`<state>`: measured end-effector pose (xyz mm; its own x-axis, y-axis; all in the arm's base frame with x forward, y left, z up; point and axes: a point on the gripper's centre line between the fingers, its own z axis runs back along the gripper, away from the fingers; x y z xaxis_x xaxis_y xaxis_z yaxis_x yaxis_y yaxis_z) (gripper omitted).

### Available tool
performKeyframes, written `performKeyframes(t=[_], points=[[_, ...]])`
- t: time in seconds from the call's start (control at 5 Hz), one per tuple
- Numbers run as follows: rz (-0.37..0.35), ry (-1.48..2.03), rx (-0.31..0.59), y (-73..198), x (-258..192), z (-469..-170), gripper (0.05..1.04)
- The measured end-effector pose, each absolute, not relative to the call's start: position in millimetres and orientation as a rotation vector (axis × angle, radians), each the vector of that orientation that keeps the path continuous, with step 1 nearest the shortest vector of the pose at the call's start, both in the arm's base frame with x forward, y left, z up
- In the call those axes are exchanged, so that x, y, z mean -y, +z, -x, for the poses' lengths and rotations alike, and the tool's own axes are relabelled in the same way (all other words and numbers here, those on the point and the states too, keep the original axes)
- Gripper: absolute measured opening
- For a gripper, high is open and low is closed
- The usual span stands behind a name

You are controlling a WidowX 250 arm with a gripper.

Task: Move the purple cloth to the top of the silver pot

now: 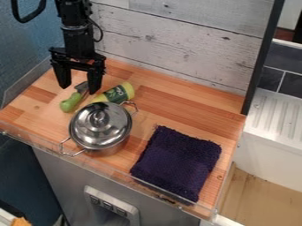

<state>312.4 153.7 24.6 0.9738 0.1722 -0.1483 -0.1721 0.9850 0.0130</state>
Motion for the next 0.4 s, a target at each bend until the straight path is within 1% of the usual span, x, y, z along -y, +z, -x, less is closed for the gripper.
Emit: performKeyframes(t=[0.2,0.4], points=[[0.01,0.179,-0.18,13.6,-152.1,-309.0,1.001],[-0.014,0.204,-0.137,26.9,-151.2,-312.6,1.0]])
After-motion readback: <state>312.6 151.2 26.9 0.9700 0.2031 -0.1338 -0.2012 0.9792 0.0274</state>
